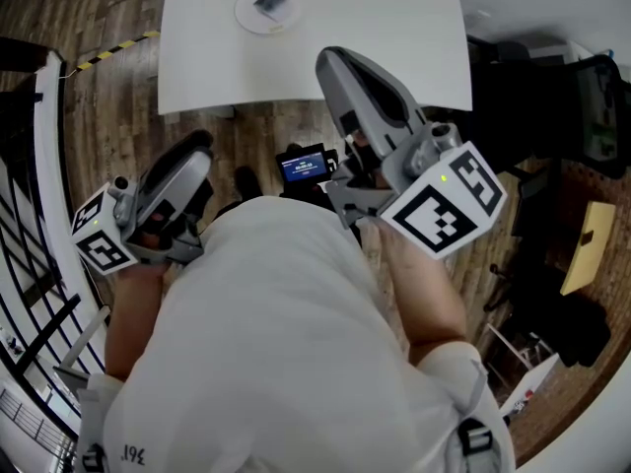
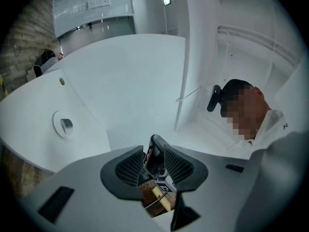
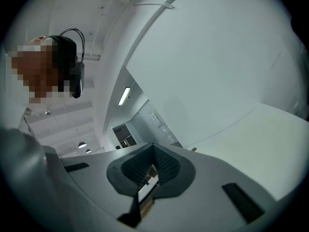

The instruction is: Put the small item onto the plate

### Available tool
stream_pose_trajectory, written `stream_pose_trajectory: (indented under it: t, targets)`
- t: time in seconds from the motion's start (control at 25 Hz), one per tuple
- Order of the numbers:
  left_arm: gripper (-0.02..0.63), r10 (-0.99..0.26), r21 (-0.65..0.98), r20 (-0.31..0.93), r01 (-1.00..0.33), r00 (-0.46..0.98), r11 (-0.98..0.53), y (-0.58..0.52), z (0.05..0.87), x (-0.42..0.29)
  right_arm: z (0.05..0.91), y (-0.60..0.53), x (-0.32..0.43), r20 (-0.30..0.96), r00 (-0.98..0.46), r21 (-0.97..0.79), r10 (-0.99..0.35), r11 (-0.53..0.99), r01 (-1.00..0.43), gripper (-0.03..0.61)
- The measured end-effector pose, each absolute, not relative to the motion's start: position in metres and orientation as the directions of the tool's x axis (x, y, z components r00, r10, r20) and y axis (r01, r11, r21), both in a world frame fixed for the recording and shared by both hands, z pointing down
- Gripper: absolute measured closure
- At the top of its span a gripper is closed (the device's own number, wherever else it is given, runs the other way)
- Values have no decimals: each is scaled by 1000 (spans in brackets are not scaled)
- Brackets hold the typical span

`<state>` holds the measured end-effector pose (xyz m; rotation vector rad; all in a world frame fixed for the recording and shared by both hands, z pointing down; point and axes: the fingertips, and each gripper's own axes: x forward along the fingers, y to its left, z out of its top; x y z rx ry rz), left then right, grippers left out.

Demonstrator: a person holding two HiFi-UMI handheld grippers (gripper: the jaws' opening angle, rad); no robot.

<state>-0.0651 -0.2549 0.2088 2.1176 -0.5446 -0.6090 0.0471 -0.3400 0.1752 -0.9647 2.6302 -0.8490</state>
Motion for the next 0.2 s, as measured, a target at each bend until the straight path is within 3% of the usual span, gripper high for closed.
stream_pose_trajectory:
  t: [0.2]
  targets:
    - [477, -563, 826, -218, -157, 797, -542, -251, 212, -59, 178, -337, 49, 0, -767, -588, -642, 620, -519, 577]
